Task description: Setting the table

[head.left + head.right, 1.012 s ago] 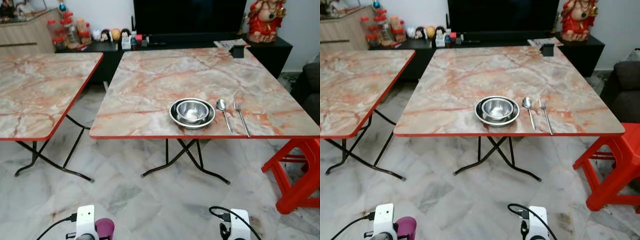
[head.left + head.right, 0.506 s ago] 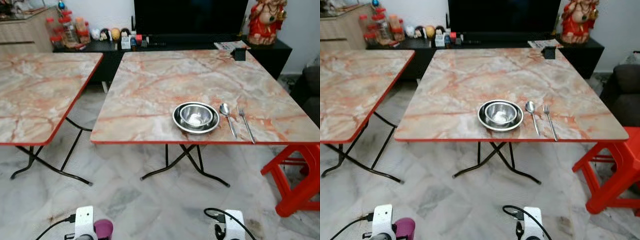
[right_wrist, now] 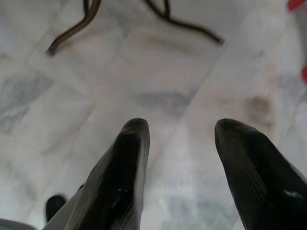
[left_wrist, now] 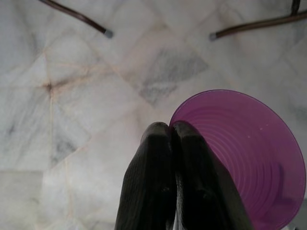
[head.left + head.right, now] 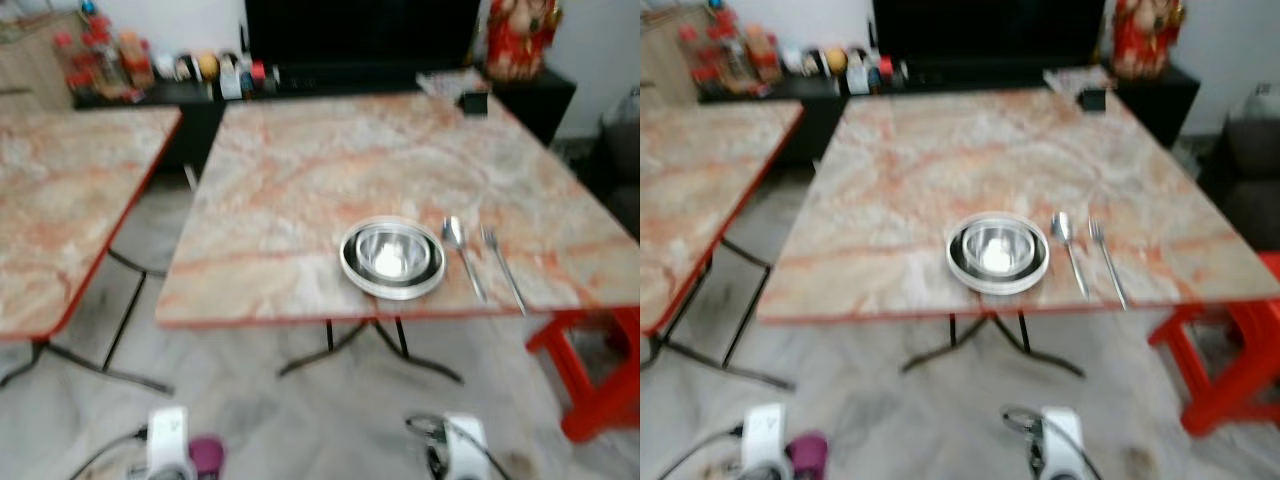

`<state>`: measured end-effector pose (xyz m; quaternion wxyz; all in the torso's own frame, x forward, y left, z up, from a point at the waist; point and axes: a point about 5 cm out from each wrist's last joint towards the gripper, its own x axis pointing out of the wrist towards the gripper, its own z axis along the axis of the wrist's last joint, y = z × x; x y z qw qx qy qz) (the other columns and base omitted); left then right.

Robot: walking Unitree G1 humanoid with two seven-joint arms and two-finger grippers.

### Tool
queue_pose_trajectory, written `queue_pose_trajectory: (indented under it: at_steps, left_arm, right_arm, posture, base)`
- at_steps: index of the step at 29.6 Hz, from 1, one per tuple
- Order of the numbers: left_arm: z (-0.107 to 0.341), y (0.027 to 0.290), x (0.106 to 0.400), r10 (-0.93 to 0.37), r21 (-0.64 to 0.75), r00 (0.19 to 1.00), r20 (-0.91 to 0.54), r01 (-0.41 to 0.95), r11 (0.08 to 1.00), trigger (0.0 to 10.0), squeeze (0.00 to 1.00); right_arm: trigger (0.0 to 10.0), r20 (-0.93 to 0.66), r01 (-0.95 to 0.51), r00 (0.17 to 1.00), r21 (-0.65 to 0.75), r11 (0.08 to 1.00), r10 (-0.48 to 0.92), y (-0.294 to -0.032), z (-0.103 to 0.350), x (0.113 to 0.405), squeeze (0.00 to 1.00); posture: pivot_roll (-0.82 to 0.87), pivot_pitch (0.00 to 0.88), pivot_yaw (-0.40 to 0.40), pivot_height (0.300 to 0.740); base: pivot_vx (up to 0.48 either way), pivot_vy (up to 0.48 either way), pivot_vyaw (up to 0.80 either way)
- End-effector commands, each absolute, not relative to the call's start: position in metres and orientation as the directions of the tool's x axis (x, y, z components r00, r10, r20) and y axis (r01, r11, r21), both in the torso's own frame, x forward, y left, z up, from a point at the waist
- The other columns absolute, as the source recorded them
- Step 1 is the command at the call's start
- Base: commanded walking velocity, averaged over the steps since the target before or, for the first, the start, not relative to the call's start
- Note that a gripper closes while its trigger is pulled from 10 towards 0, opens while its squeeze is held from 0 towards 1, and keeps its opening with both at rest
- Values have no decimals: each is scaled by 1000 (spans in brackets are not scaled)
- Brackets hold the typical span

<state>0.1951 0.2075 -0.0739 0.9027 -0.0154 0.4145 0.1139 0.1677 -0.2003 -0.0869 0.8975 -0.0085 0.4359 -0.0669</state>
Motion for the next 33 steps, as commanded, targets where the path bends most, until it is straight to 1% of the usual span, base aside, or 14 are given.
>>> queue_pose_trajectory:
  at_steps: [1, 10, 33]
  left_arm:
    - [-73, 218, 194, 214, 87, 625, -751, -228, 970, 10000, 0]
    - [-71, 218, 196, 217, 104, 631, -745, -211, 972, 10000, 0]
    - [-71, 220, 197, 222, 111, 633, -742, -211, 971, 10000, 0]
  right_arm:
    - [10000, -775, 102, 624, -46, 994, -100, -189, -86, 173, 0]
    - [10000, -774, 105, 626, -41, 994, -98, -189, -86, 174, 0]
    - [10000, -775, 106, 625, -41, 993, -99, -190, -86, 174, 0]
  posture:
    - [-68, 0, 24, 740]
    - [-72, 0, 29, 740]
    - [-72, 0, 25, 740]
  base:
    - [0, 0, 0]
    - [0, 0, 0]
    - [0, -305, 0]
